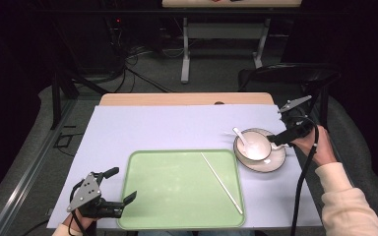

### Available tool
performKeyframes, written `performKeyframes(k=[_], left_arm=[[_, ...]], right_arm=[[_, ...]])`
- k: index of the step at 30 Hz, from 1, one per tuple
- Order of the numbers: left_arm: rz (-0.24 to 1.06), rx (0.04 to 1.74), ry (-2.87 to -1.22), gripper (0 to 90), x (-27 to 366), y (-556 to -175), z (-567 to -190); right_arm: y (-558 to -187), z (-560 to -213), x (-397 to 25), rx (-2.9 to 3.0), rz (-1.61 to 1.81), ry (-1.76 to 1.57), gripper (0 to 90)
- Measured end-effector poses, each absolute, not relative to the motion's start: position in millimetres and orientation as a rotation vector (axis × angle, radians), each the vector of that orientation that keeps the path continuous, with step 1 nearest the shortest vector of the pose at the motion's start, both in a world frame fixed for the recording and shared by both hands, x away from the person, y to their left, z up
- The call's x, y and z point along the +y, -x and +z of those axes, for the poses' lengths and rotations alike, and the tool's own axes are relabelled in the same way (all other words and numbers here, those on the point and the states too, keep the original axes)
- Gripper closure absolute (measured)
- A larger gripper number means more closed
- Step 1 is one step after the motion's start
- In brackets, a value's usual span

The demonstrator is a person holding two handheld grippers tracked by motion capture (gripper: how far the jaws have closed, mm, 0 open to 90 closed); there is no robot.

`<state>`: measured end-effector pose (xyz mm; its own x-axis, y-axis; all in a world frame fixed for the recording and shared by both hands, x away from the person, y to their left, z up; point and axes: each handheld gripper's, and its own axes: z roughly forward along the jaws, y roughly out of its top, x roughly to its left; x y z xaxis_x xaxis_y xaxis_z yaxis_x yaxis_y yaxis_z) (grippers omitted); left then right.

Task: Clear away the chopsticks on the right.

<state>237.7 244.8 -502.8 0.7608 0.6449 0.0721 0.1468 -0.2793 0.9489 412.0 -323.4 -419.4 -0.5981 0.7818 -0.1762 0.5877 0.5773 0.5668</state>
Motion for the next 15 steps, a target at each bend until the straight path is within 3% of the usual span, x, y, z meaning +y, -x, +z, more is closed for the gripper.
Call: performKeyframes(k=[6,15], left_arm=[[0.541,0.612,-1.82,7.2,245,-238,-503],[0.537,0.614,-1.809,7.1,245,-238,-503]], right_arm=[[-432,-424,-327,2.423,0.576,-1.122,0.0],[-457,-444,-331,2.459,0.476,-1.163,26.8]])
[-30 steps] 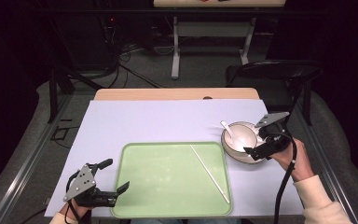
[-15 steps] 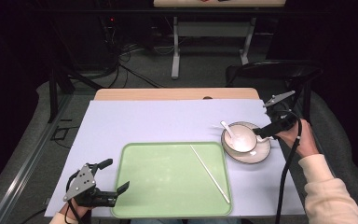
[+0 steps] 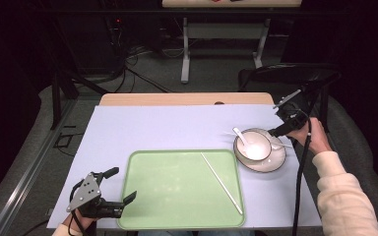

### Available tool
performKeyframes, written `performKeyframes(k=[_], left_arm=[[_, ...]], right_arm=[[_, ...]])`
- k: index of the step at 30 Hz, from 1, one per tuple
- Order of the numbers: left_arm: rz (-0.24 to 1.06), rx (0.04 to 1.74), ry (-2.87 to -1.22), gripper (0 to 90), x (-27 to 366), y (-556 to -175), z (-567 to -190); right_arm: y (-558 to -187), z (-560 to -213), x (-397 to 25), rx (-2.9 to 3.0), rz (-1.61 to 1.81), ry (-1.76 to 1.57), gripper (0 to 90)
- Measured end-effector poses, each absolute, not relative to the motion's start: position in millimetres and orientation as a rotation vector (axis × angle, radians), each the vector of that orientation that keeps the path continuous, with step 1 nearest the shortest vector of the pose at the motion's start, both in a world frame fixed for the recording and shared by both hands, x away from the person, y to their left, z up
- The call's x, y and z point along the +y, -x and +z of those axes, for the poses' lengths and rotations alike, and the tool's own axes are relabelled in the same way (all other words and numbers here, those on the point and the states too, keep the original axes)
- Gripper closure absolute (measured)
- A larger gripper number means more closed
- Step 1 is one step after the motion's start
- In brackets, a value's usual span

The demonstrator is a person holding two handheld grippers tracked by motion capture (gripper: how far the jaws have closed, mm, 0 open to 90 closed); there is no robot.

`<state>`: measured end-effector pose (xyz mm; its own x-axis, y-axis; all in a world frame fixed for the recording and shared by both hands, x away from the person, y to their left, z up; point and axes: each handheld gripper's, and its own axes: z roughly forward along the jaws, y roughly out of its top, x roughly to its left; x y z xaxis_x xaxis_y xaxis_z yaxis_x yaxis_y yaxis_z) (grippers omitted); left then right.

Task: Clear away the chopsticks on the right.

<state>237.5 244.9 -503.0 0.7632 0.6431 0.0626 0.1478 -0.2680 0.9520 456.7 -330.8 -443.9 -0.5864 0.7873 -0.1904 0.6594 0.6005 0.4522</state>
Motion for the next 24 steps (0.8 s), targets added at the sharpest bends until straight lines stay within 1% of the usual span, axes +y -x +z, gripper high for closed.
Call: performKeyframes(k=[3,5,8,18,20,21,22,23,24], left_arm=[[0.537,0.613,-1.808,7.1,245,-237,-503],[0.537,0.614,-1.808,7.1,245,-237,-503],[0.537,0.614,-1.808,7.1,245,-237,-503],[0.539,0.613,-1.81,7.1,245,-237,-503],[0.538,0.613,-1.808,7.0,245,-237,-503],[0.538,0.613,-1.808,7.0,245,-237,-503],[0.538,0.613,-1.808,7.0,245,-237,-503],[0.538,0.613,-1.808,7.0,245,-237,-503],[0.539,0.613,-1.808,7.0,245,-237,-503]], right_arm=[[-462,-453,-332,2.477,0.444,-1.193,34.0],[-463,-458,-332,2.498,0.421,-1.184,40.6],[-463,-467,-333,2.532,0.396,-1.183,46.7],[-462,-488,-334,2.619,0.348,-1.174,56.9],[-463,-491,-335,2.637,0.328,-1.154,62.6],[-463,-491,-335,2.637,0.328,-1.154,62.6],[-464,-495,-334,2.663,0.32,-1.149,65.6],[-464,-495,-334,2.663,0.32,-1.149,65.6],[-463,-499,-333,2.674,0.303,-1.158,69.1]])
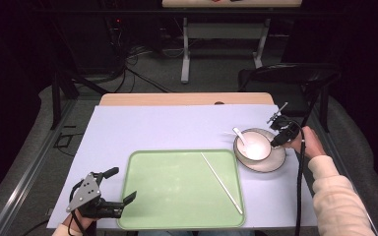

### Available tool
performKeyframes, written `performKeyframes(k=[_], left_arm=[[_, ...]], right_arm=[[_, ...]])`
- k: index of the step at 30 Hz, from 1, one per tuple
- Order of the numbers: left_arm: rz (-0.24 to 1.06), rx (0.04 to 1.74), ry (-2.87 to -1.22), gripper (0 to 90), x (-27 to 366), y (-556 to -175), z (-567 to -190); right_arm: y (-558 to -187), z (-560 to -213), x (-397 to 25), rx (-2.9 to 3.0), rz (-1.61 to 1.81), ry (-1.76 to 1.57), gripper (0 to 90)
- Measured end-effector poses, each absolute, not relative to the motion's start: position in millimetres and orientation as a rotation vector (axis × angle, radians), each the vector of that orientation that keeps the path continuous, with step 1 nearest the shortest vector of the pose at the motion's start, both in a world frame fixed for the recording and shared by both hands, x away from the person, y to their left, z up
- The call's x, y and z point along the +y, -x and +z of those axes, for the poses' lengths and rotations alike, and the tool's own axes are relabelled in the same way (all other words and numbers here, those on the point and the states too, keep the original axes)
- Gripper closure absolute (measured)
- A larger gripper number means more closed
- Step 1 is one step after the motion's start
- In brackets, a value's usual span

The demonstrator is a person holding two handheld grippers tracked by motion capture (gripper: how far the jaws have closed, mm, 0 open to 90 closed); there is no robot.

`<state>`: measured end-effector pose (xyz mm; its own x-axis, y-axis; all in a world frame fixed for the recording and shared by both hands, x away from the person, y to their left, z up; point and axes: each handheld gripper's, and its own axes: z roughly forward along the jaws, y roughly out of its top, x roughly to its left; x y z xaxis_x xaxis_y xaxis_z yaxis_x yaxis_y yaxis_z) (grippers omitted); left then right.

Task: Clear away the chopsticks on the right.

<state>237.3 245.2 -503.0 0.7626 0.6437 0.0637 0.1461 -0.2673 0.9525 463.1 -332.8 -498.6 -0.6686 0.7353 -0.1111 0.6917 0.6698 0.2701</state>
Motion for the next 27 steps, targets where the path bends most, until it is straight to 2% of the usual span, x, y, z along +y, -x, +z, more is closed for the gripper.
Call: performKeyframes(k=[4,6,12,19,27], left_arm=[[0.539,0.613,-1.808,7.0,245,-237,-503],[0.539,0.614,-1.808,7.0,245,-237,-503],[0.54,0.612,-1.811,7.0,245,-237,-503],[0.54,0.612,-1.812,7.0,245,-237,-503],[0.553,0.622,-1.814,7.0,245,-237,-503]], right_arm=[[-463,-503,-333,2.681,0.298,-1.147,72.1],[-461,-503,-333,2.685,0.3,-1.136,78.8],[-459,-506,-332,2.659,0.31,-1.129,83.1],[-454,-499,-333,2.61,0.327,-1.151,83.7],[-435,-464,-330,2.503,0.368,-1.185,83.8]])
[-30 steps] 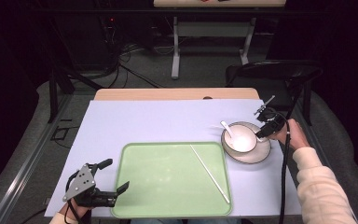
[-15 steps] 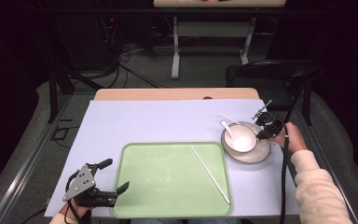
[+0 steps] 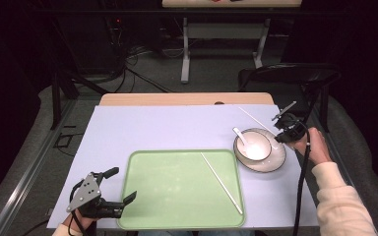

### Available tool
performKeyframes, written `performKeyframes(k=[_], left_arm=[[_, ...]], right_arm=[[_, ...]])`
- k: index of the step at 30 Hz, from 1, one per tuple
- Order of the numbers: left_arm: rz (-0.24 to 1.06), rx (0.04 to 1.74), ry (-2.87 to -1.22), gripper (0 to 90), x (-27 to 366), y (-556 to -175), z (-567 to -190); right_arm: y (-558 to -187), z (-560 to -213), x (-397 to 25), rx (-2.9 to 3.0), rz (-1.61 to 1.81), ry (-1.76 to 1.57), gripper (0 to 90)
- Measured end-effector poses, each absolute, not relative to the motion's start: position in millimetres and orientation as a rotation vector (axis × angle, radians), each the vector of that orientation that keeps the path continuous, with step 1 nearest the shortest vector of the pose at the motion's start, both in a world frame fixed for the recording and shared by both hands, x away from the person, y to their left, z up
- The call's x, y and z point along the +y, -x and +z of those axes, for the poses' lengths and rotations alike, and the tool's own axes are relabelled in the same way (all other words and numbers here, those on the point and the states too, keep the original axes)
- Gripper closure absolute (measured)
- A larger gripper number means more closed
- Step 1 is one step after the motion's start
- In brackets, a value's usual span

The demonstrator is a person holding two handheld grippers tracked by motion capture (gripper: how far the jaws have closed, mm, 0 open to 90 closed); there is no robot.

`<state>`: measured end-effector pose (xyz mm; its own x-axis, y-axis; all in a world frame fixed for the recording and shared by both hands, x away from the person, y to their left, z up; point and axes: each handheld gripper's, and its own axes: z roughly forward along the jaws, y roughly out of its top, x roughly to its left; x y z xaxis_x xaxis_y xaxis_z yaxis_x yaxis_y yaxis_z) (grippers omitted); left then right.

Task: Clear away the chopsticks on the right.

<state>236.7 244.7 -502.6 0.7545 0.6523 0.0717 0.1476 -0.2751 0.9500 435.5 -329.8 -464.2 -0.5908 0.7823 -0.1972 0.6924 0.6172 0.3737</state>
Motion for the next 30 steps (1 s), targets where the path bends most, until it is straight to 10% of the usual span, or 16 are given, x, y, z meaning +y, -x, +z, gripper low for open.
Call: performKeyframes(k=[30], left_arm=[[0.541,0.609,-1.818,7.0,245,-238,-503]], right_arm=[[-357,-403,-274,2.417,0.524,-1.231,83.7]])
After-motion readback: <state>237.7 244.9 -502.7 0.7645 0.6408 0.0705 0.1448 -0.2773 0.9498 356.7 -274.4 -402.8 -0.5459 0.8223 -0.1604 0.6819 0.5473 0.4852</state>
